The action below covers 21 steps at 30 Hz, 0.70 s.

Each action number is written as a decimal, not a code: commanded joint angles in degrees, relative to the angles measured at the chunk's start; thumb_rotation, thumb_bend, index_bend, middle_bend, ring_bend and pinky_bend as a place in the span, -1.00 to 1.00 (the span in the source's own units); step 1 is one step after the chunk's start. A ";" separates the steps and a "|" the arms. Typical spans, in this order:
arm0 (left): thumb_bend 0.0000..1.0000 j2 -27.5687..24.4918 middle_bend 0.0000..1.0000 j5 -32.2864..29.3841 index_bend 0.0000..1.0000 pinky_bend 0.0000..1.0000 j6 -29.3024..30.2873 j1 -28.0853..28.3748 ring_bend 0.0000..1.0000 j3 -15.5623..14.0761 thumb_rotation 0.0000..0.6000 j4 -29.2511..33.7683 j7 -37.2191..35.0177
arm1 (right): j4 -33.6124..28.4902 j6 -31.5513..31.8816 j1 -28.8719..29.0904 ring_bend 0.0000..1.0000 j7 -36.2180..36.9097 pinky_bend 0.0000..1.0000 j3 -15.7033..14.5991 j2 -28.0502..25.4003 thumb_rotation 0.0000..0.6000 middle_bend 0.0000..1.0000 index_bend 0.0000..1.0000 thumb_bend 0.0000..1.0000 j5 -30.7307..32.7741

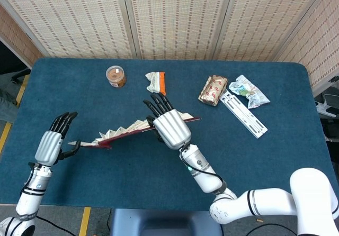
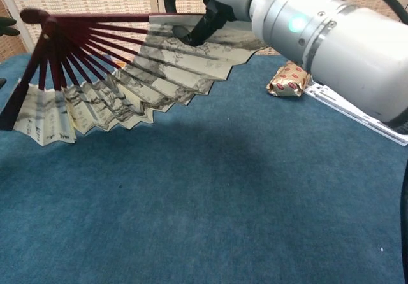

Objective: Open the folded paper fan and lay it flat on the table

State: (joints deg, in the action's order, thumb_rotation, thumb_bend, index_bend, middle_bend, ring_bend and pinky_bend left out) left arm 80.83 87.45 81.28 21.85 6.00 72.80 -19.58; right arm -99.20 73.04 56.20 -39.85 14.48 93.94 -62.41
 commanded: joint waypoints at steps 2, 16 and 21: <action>-0.13 0.85 -0.90 0.20 -1.00 -0.85 -0.55 -0.52 -0.98 -1.04 1.00 -1.79 -1.08 | -1.57 0.73 -3.57 -1.00 1.04 -1.00 -5.85 -2.04 1.00 -0.78 0.31 0.36 -5.52; -0.13 1.57 -0.89 1.04 -1.00 -0.85 0.17 -2.31 -0.98 -2.76 1.00 -6.87 -3.50 | 3.21 3.56 -12.52 -1.00 3.39 -1.00 -17.89 -5.18 1.00 -0.78 0.31 0.36 -19.75; -0.13 1.50 -0.89 1.00 -1.00 -0.85 0.32 -2.53 -0.98 -2.68 1.00 -7.77 -4.00 | 9.01 6.18 -17.68 -1.00 7.35 -1.00 -21.79 -5.12 1.00 -0.78 0.14 0.36 -23.43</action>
State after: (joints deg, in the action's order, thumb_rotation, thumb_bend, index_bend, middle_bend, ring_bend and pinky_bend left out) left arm 82.33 88.47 81.60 19.35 3.30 65.07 -23.54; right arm -92.58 77.96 40.68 -34.43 -5.48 88.91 -84.18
